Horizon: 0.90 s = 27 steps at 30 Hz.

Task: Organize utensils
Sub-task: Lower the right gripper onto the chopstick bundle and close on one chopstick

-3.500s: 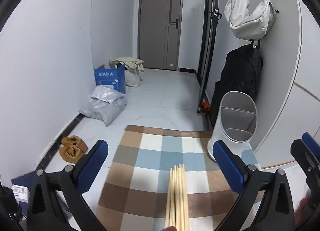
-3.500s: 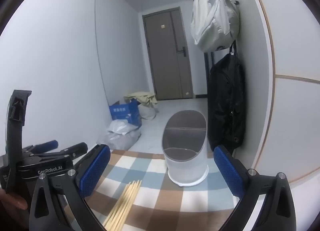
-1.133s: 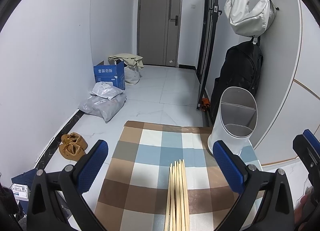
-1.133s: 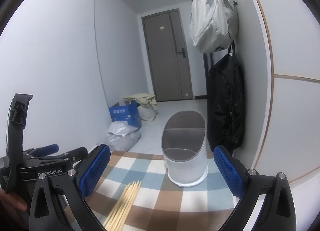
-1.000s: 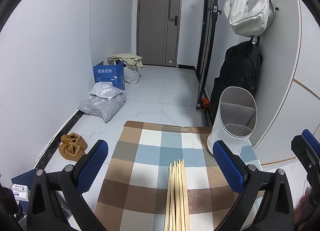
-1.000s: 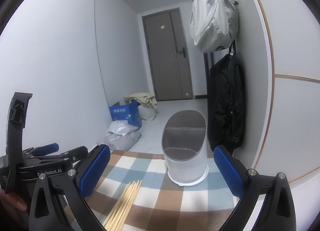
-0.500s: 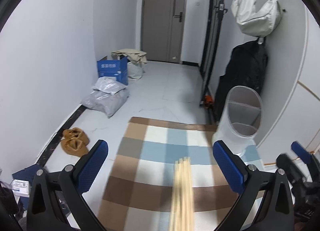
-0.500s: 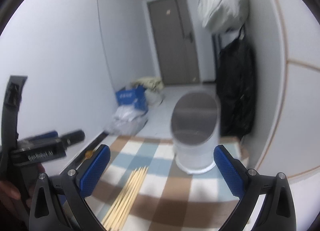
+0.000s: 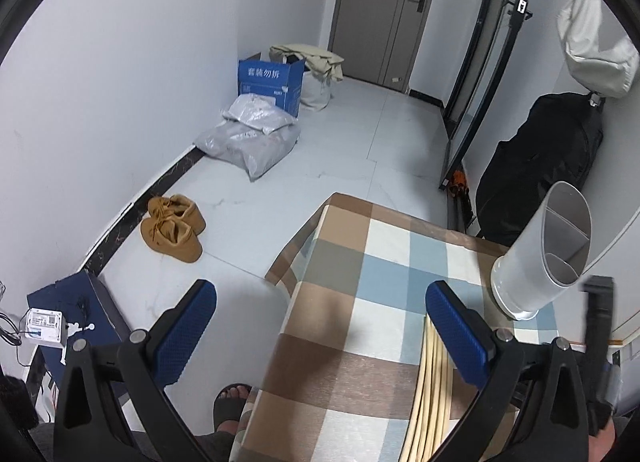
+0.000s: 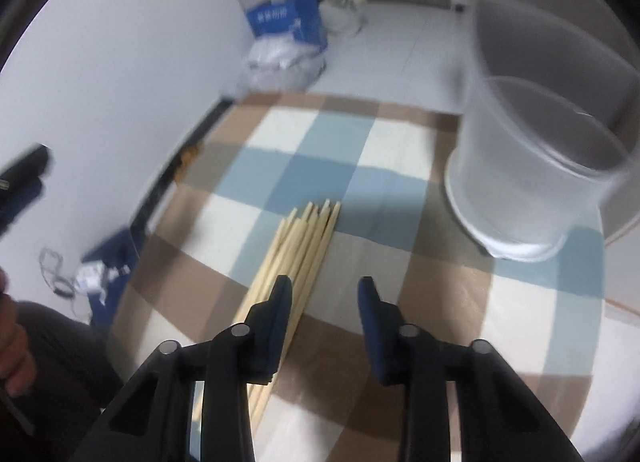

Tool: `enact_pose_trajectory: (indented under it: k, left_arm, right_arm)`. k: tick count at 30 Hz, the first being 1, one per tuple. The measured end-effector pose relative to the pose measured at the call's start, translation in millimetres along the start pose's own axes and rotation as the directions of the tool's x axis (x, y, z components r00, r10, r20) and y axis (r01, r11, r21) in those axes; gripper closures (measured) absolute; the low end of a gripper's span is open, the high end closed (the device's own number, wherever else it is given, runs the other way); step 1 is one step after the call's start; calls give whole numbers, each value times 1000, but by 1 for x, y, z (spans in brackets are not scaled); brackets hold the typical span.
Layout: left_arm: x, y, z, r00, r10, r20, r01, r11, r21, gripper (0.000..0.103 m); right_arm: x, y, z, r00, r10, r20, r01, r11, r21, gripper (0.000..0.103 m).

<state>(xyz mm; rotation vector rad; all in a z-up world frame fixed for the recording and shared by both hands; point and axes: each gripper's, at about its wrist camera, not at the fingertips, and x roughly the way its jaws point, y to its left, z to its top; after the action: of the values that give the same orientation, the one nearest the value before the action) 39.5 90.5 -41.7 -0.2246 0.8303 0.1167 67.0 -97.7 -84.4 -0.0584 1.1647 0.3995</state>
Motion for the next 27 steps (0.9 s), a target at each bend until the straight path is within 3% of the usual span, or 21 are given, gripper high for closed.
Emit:
enact_pose_trajectory:
  k: [3,11,13,14,17,27]
  left_arm:
    - [5,4,1,1000,-20,-24,19,1000,-17,1]
    - [6,16,5,997,-61,-46,59,997,-51,1]
    - [8,19,6,997,-64,-54,60,996,-60,1]
    - [8,20,5,996,-64,-57,60,996,-63,1]
    - [8,23,5,997,-53,-62,48,996,-72,1]
    - [16,16,-1,996,-15,-86,12,1000,-28,1]
  right_arm:
    - [13,0,9,999,-7,-47,6,1000,-13,80]
    - [45,13,25,985,-37,-171,28,998,-55,80]
    - [45,13,27,985,-42,-170,33,998,-51,81]
    - [44,12,28,985,-39,-170,31,998,-50,89]
    - [44,12,28,985,-38,-166,33,999,-32,99]
    - [16,-15,18,997,61,-57,-55,995,89,100]
